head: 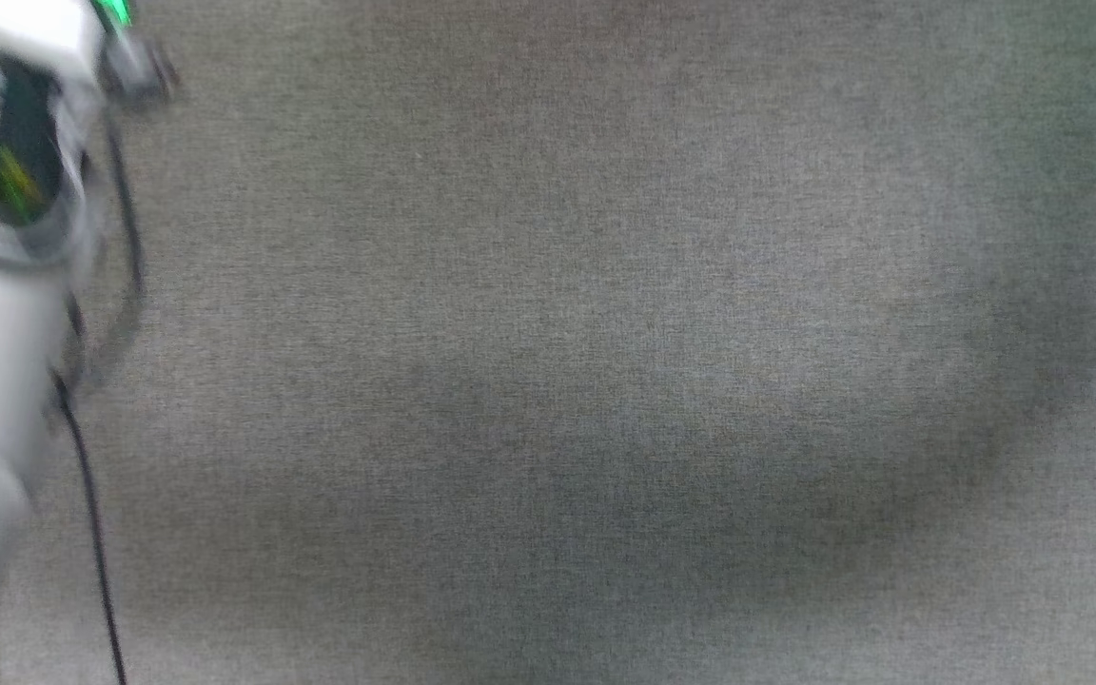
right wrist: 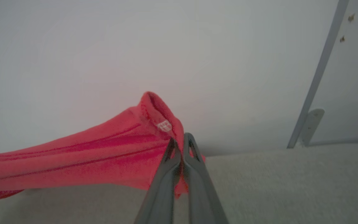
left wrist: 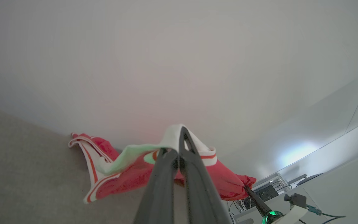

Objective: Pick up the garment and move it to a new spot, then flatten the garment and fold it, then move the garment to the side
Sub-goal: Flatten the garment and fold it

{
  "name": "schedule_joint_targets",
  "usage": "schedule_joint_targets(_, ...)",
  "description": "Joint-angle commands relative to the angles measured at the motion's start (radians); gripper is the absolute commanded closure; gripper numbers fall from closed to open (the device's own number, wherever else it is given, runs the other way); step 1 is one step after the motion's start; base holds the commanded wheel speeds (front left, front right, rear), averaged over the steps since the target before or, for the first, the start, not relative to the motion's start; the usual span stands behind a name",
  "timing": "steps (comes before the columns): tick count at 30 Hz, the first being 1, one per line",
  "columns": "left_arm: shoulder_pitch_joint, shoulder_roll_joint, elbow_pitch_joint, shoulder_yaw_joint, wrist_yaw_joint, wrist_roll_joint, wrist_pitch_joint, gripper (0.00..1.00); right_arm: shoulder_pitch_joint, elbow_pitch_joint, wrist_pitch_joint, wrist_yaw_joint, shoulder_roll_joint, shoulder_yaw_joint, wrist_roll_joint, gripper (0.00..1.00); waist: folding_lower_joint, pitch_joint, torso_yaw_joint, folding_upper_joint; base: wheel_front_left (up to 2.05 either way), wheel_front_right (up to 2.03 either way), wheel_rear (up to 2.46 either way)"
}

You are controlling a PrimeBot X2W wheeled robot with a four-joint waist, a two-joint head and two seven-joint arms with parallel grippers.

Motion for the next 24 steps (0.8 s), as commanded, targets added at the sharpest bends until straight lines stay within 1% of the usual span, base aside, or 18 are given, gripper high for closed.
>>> schedule_joint_targets(1, 0.089, 0.019, -0.050, -0.003, 0.003, -0.015, -0.005, 1.00, 0.079, -0.031, 0.015, -0.005, -0.025, 0.018, 0.027, 1.00, 0.0000, -0.013, 0.008, 0.0000, 0.00, 0.00, 0.00)
schedule_joint_targets(6, 0.384, 0.046, -0.244, -0.028, 0.003, -0.040, -0.043, 1.00, 0.346, -0.169, 0.054, -0.004, -0.077, 0.060, 0.122, 1.00, 0.0000, -0.051, 0.021, 0.0000, 0.00, 0.00, 0.00)
schedule_joint_targets(8, 0.478, 0.060, -0.295, -0.031, 0.003, -0.027, -0.066, 1.00, 0.450, -0.230, 0.074, -0.003, -0.096, 0.061, 0.150, 1.00, 0.0000, -0.069, 0.029, 0.0000, 0.00, 0.00, 0.00)
schedule_joint_targets(13, 0.674, 0.090, -0.416, -0.054, 0.003, -0.007, -0.103, 1.00, 0.696, -0.385, 0.117, -0.003, -0.136, 0.042, 0.168, 1.00, 0.0000, -0.121, 0.046, 0.0000, 0.00, 0.00, 0.00)
schedule_joint_targets(14, 0.674, 0.090, -0.416, -0.054, 0.003, -0.007, -0.103, 1.00, 0.696, -0.385, 0.117, -0.003, -0.136, 0.042, 0.168, 1.00, 0.0000, -0.121, 0.046, 0.0000, 0.00, 0.00, 0.00)
schedule_joint_targets(18, 0.828, 0.116, -0.505, -0.053, 0.003, 0.007, -0.134, 1.00, 0.867, -0.509, 0.171, -0.003, -0.134, 0.001, 0.167, 1.00, 0.0000, -0.161, 0.047, 0.0000, 0.00, 0.00, 0.00)
schedule_joint_targets(21, 0.929, 0.134, -0.556, -0.049, 0.003, 0.026, -0.147, 1.00, 0.983, -0.602, 0.209, -0.003, -0.117, -0.055, 0.158, 1.00, 0.0000, -0.182, 0.050, 0.0000, 0.00, 0.00, 0.00)
schedule_joint_targets(24, 1.016, 0.128, -0.601, -0.040, 0.003, 0.050, -0.156, 1.00, 1.084, -0.694, 0.248, -0.003, -0.086, -0.121, 0.147, 1.00, 0.0000, -0.198, 0.050, 0.0000, 0.00, 0.00, 0.00)
